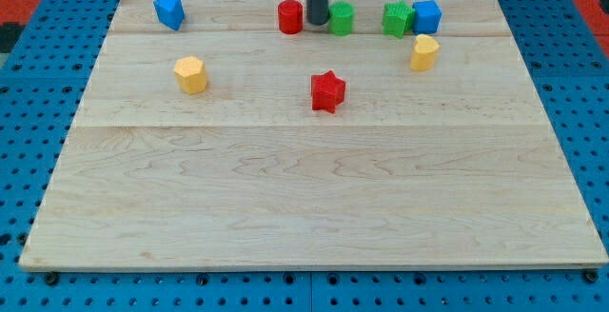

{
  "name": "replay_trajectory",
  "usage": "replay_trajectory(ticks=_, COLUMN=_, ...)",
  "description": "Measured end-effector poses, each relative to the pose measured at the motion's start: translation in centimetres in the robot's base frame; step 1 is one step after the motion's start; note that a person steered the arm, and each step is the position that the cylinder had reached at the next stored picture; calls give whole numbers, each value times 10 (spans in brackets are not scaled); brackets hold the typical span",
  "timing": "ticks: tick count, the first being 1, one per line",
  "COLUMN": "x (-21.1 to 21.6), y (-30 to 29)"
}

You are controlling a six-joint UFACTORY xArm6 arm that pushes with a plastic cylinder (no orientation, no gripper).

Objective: Slide the green circle towards the down

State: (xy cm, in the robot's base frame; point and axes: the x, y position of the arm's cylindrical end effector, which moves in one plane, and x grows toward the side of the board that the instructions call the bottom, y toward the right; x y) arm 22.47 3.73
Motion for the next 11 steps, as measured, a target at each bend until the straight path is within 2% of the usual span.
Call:
replay_trajectory(ticks=5, x=-13, y=23)
replay_trajectory(ticks=7, x=-26, y=67)
replay_trajectory(ticks=8, x=19, y=59)
replay_trajectory(ticks=9, x=24, y=44)
replay_trajectory(ticks=10, x=-31, y=93)
replay_trajectory(ticks=11, x=-32, y=129)
